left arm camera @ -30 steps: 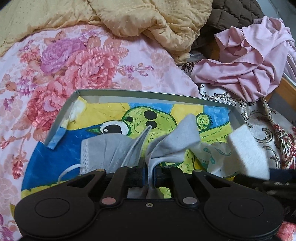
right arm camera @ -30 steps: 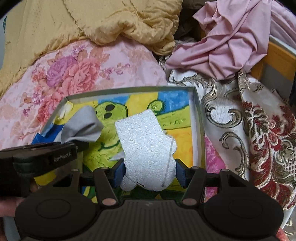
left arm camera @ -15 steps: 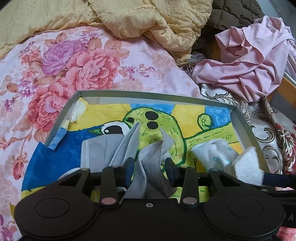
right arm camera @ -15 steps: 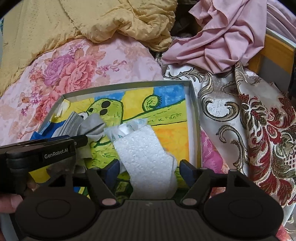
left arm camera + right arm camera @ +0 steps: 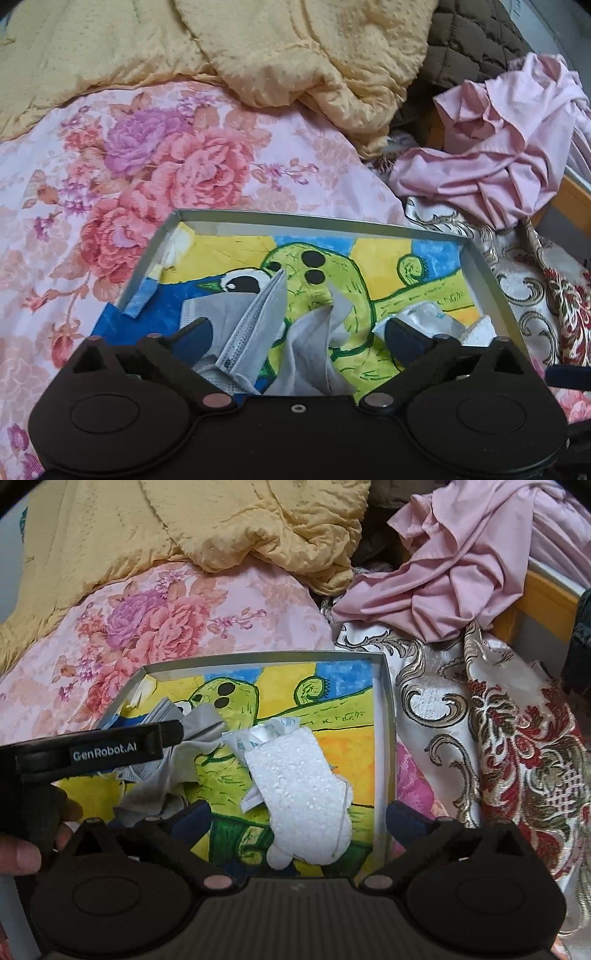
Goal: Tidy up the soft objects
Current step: 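Lower both grippers into the tray and open them, releasing cloth and foam, then withdraw both grippers from the tray back toward the pile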
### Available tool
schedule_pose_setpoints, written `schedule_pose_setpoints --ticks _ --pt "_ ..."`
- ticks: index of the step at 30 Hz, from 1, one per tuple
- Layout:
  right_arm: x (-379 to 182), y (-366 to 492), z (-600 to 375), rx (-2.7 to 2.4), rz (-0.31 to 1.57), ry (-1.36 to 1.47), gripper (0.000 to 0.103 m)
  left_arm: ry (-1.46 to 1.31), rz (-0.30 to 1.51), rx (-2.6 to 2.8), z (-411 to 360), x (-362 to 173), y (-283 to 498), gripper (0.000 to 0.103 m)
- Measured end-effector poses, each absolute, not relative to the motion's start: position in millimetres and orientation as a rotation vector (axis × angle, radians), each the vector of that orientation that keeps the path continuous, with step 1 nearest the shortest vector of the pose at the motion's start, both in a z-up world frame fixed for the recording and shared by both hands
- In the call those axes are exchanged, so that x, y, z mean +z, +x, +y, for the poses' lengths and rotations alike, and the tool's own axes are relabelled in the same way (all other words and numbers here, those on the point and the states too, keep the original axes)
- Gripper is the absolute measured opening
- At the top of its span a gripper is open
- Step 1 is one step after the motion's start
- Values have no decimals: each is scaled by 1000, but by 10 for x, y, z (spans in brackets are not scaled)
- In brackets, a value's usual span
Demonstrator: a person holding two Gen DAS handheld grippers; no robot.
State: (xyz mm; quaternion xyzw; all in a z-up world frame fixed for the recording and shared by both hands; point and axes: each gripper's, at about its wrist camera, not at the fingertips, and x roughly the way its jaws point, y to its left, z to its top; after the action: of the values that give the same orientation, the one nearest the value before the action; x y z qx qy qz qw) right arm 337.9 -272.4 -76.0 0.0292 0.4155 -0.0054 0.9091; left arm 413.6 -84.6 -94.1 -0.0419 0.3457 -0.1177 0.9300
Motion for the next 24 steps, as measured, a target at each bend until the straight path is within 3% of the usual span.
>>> schedule_pose_setpoints --ticks 11,24 --pt "-411 2934 -2679 18 796 60 103 -146 645 -227 -559 -662 3679 102" --pt "48 2147 -2712 48 726 91 103 -95 560 -220 -197 -311 2421 102"
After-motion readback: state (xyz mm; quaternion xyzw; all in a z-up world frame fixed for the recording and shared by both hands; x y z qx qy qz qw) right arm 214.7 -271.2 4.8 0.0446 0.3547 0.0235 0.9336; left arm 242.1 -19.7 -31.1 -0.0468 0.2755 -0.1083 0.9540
